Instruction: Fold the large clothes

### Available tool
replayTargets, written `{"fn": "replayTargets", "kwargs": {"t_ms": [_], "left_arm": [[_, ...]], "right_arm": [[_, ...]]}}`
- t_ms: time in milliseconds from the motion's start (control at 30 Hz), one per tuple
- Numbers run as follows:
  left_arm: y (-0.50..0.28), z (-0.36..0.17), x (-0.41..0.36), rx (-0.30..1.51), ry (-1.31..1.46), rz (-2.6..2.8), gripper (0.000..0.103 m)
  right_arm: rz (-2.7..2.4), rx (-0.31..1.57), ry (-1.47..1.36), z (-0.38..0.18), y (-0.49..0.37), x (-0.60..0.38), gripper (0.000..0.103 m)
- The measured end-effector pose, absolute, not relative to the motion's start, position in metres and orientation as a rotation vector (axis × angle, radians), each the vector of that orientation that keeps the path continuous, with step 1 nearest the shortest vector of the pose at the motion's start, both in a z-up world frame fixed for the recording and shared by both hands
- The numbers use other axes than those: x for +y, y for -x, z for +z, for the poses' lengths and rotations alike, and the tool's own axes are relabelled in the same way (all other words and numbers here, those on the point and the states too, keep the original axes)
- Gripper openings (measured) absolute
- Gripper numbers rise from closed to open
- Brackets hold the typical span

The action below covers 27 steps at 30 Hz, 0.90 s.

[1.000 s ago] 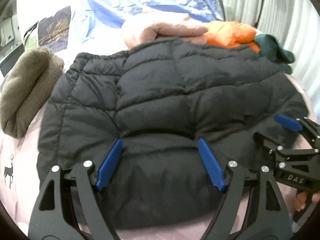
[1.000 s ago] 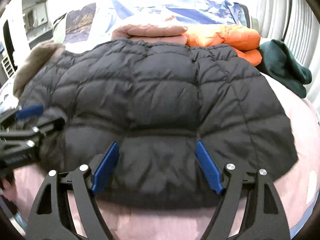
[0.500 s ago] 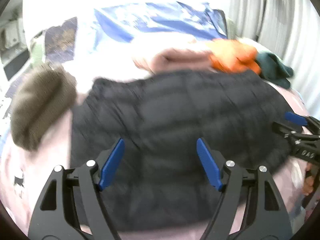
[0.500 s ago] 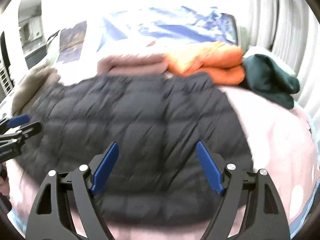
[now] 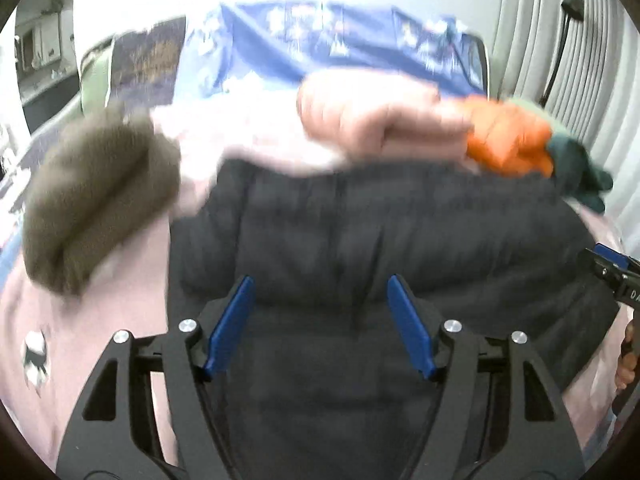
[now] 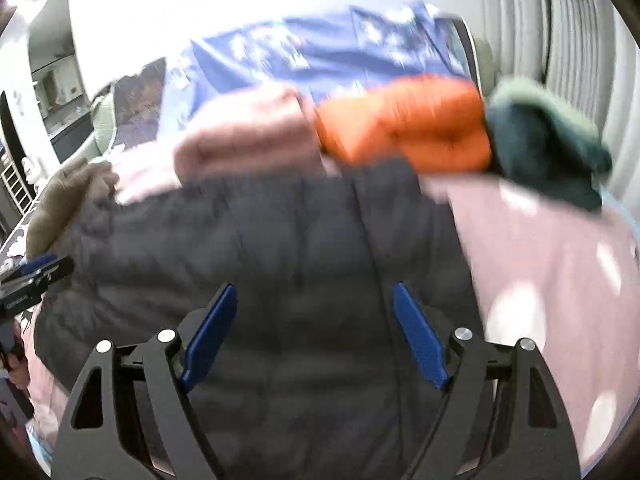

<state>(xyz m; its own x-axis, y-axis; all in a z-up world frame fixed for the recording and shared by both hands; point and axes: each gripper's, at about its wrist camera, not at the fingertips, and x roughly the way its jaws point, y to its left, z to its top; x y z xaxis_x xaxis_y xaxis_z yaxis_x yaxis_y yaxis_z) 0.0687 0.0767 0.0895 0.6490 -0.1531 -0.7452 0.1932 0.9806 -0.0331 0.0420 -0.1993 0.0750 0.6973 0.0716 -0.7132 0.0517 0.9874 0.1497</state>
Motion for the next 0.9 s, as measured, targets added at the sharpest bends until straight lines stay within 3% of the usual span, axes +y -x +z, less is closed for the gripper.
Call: {"fn": "replayTargets", "kwargs": {"t_ms": [200, 300, 367, 467, 900], "left_arm": [[-0.137, 0.098, 0.042, 0.831, -0.076, -0.187, 0.072], [-0.168, 0.058, 0.023, 0.908, -0.167, -0.131, 0.074], [-0.185, 0.019, 0.024, 0.942, -0.252, -0.054, 0.083], [-0.194, 0.006, 0.046, 0.969, -0.097, -0.103, 0.083], [-0.191, 0.007, 0.047, 0.961, -0.097, -0.105, 0.083]], "right_arm": [[0.027, 0.840, -0.095, 0.070, -0.125, -0.180, 0.081], [-0.015, 0.921, -0.068, 0.036, -0.160, -0.177, 0.083], [-0.014, 0.949, -0.054, 0.000, -0.171, -0.178, 0.092], [0.022, 0.926, -0.150, -0.011, -0.169, -0.189, 0.094], [-0.014, 0.921, -0.069, -0.008, -0.170, -0.179, 0.095]]}}
